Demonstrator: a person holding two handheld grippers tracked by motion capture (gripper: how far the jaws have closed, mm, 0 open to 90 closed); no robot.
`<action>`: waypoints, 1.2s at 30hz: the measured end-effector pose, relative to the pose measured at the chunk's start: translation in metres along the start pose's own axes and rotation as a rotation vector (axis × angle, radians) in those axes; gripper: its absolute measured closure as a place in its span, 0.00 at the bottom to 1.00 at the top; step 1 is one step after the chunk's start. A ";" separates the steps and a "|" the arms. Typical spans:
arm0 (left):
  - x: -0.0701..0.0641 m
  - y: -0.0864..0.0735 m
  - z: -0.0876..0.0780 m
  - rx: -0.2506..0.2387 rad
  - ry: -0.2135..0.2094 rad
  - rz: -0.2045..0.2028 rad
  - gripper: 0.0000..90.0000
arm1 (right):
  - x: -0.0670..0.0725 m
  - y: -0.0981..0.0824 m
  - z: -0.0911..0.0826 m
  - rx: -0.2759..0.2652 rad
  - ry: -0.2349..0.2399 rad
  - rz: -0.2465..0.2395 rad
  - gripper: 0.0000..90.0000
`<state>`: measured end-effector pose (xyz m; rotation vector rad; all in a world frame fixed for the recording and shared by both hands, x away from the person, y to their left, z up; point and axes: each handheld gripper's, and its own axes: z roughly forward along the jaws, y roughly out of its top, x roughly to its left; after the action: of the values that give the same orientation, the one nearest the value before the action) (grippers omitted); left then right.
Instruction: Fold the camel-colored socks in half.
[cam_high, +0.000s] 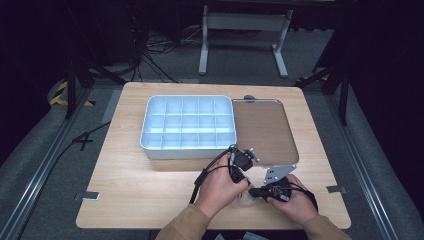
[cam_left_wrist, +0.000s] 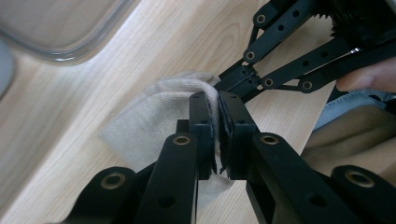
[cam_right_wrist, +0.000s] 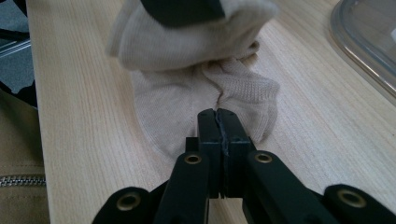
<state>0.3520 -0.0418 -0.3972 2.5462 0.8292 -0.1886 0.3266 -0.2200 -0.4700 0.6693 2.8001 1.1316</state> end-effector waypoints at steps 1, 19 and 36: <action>-0.001 0.001 0.003 0.002 0.002 0.004 0.94 | 0.000 0.000 0.000 0.000 -0.002 -0.003 1.00; 0.005 0.002 0.019 -0.008 -0.044 -0.008 0.93 | 0.002 -0.002 -0.001 -0.012 -0.010 0.007 0.97; 0.005 -0.024 -0.024 -0.095 0.045 0.069 0.57 | 0.004 0.006 -0.041 -0.069 -0.061 0.029 0.91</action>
<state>0.3419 -0.0111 -0.3865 2.4931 0.7480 -0.0689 0.3168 -0.2410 -0.4357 0.7276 2.6956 1.1859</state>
